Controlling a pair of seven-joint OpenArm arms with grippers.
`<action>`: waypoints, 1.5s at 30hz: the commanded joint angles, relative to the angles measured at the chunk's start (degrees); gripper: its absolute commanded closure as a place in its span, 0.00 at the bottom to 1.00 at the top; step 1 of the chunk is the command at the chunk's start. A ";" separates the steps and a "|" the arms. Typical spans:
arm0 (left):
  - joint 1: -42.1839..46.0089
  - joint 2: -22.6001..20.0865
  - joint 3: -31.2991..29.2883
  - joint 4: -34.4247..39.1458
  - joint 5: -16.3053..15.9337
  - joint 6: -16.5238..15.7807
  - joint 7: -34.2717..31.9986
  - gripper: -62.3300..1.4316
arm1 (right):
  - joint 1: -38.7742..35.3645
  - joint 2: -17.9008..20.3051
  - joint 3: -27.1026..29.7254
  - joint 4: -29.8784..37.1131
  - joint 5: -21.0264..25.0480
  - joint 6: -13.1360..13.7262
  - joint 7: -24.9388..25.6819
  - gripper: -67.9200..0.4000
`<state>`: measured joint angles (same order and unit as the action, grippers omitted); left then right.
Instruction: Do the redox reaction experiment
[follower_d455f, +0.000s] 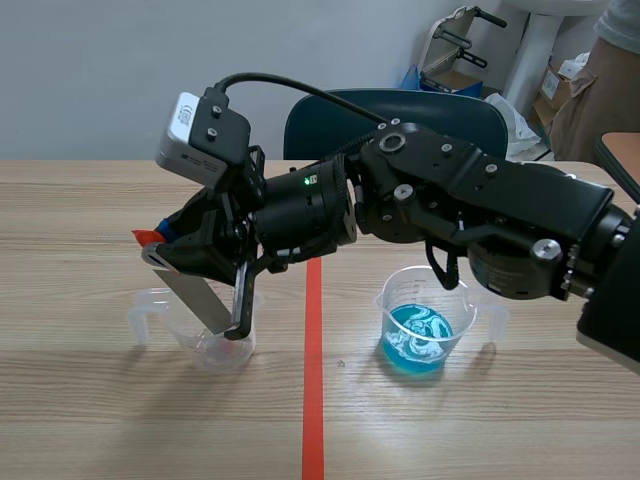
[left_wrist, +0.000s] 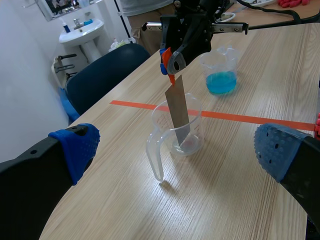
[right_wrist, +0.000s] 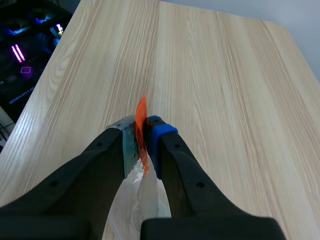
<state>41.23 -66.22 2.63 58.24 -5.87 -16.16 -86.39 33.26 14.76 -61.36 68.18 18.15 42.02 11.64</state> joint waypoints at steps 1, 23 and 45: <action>-0.46 -0.48 -0.42 0.39 -0.55 0.09 -2.29 0.00 | 0.74 -0.15 0.55 0.42 -0.24 -0.22 0.68 0.98; -0.46 -0.48 -0.42 0.39 -0.52 0.09 -2.29 0.00 | 0.72 -0.68 0.55 0.42 0.09 -0.20 1.16 0.00; -0.46 -0.48 -0.42 0.39 -0.52 0.09 -2.32 0.00 | 0.72 -0.66 0.55 0.42 0.07 -0.20 1.20 0.00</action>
<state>41.23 -66.22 2.63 58.24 -5.85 -16.16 -86.39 33.28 14.74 -61.25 68.16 17.37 41.80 11.77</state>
